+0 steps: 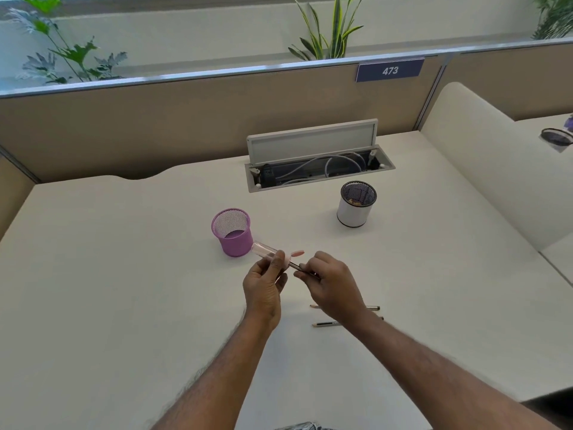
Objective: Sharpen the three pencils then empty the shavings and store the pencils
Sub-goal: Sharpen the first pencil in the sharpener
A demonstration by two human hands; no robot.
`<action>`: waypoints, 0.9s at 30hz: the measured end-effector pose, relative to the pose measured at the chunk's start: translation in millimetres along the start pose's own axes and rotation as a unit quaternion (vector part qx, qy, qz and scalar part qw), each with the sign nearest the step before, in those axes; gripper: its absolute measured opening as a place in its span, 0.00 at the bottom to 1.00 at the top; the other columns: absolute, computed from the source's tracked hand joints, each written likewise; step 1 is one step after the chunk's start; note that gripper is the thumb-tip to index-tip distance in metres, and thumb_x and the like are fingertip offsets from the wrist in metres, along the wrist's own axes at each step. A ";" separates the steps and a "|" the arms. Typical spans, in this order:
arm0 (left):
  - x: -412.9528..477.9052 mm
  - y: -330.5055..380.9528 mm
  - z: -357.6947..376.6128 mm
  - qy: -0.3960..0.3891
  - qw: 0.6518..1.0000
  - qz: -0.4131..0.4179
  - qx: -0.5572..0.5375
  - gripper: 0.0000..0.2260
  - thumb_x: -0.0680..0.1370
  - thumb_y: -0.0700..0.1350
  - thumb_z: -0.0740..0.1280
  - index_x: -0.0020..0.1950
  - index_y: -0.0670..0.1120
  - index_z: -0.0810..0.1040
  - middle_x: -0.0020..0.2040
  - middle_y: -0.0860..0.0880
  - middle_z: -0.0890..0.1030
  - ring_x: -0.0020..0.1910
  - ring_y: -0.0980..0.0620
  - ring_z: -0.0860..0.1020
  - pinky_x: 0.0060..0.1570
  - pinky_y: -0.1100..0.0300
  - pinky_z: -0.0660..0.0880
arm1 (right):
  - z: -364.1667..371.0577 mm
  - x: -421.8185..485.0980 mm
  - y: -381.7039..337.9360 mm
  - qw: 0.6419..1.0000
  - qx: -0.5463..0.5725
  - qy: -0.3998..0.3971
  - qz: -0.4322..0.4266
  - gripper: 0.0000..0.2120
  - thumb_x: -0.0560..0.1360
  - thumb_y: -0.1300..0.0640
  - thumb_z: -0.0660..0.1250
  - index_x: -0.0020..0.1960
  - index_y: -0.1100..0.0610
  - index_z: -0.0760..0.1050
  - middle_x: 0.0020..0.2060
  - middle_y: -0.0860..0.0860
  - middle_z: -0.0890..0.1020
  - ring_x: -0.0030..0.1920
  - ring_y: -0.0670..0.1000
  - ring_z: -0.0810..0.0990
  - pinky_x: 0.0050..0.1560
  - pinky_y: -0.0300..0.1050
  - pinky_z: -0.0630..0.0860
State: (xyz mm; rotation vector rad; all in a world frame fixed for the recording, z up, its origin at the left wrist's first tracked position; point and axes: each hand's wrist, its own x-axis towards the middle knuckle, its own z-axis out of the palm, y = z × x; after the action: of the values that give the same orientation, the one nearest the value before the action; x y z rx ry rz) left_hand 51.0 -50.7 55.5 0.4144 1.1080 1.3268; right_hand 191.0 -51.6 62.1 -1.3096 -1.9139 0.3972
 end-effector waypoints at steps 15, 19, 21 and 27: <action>1.8 10.3 -6.5 -0.119 0.993 -0.017 -0.020 0.08 0.72 0.44 0.69 0.47 0.45 0.87 0.50 0.45 0.85 0.47 0.52 0.81 0.47 0.63 0.79 | -19.0 12.1 -4.7 0.848 0.393 -0.182 0.306 0.11 0.78 0.61 0.66 0.44 0.69 0.79 0.25 0.53 0.78 0.18 0.47 0.67 0.21 0.35 0.60; 2.6 9.8 -5.9 -0.096 0.995 -0.007 -0.016 0.08 0.73 0.45 0.70 0.49 0.42 0.83 0.44 0.47 0.85 0.44 0.53 0.81 0.44 0.63 0.79 | -22.1 13.9 -7.6 0.837 0.414 -0.194 0.299 0.04 0.74 0.64 0.71 0.42 0.65 0.79 0.25 0.54 0.76 0.21 0.48 0.65 0.22 0.36 0.59; 1.0 9.3 -3.7 -0.071 0.997 0.003 0.002 0.09 0.69 0.48 0.73 0.46 0.44 0.82 0.40 0.50 0.85 0.40 0.56 0.81 0.42 0.64 0.77 | -22.0 14.4 -10.1 0.869 0.362 -0.184 0.283 0.06 0.70 0.66 0.75 0.42 0.61 0.78 0.25 0.48 0.76 0.21 0.48 0.70 0.22 0.37 0.63; -2.5 8.7 -0.5 -0.029 0.999 0.020 0.040 0.10 0.71 0.51 0.74 0.42 0.47 0.76 0.45 0.48 0.86 0.45 0.54 0.80 0.46 0.59 0.71 | -13.4 8.2 -10.2 0.987 0.099 -0.051 0.116 0.08 0.68 0.58 0.77 0.38 0.58 0.79 0.32 0.50 0.81 0.31 0.52 0.79 0.33 0.50 0.77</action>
State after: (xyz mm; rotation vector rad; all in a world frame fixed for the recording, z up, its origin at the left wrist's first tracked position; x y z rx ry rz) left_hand 46.2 -50.8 63.2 0.5335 1.1123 1.3002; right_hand 192.8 -50.8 80.8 -1.4044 -1.7564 0.7648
